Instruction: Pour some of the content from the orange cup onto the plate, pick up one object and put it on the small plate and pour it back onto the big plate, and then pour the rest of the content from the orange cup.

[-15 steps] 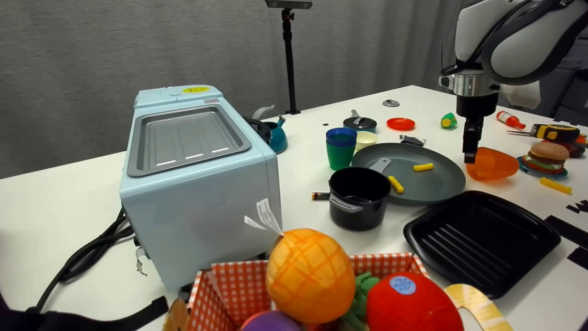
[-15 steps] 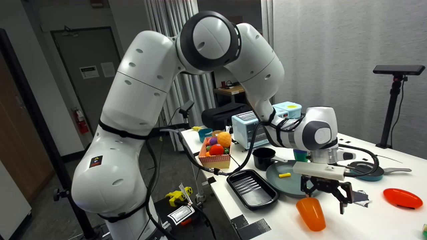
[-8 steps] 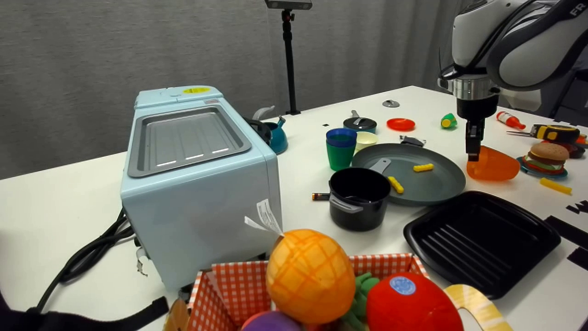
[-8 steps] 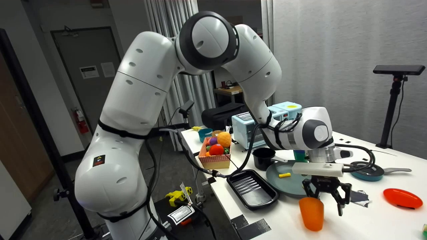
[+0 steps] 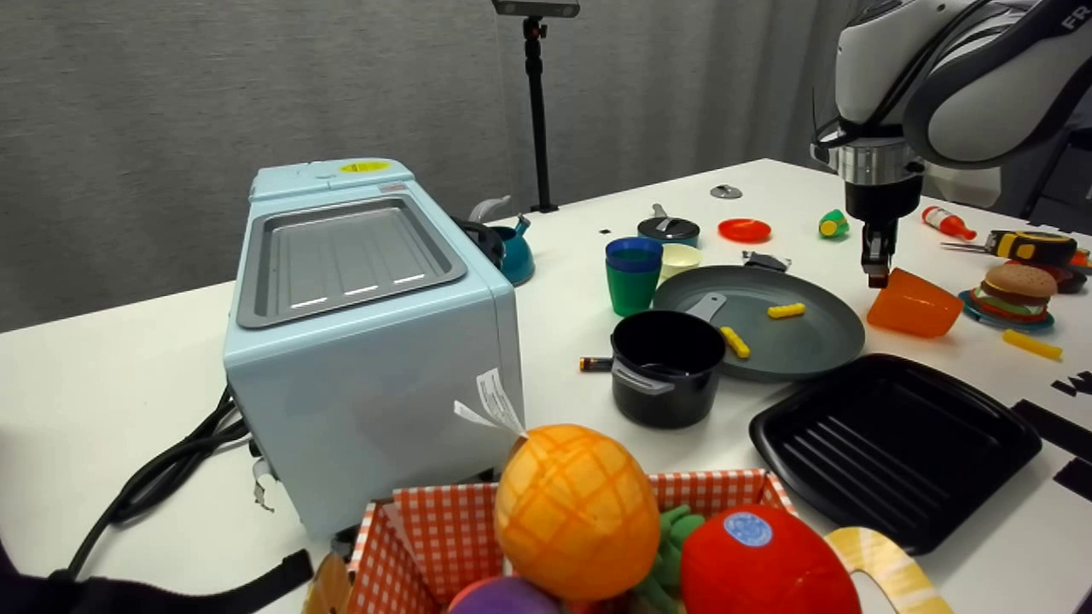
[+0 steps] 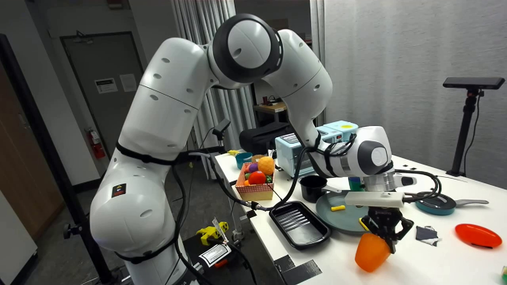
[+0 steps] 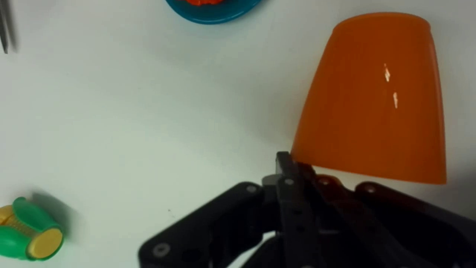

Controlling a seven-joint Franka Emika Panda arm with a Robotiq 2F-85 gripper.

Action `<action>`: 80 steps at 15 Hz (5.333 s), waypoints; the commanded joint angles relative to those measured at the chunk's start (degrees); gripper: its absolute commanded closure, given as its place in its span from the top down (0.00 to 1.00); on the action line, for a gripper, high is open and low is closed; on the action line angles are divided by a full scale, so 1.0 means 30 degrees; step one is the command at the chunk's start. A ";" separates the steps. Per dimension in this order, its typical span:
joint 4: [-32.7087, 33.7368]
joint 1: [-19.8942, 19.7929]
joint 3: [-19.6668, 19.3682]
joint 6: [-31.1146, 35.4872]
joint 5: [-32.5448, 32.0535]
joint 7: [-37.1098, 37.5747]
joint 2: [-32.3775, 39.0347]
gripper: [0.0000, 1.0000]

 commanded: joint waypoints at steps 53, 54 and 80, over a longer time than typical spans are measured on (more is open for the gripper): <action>0.1293 0.2090 0.0368 0.1151 -0.2312 0.1971 -0.2346 0.03; 0.1239 0.2483 0.0217 0.1582 -0.3076 0.2440 -0.2326 0.03; -0.5392 1.4105 -0.7826 -0.4426 -3.8023 3.1256 -0.4069 0.03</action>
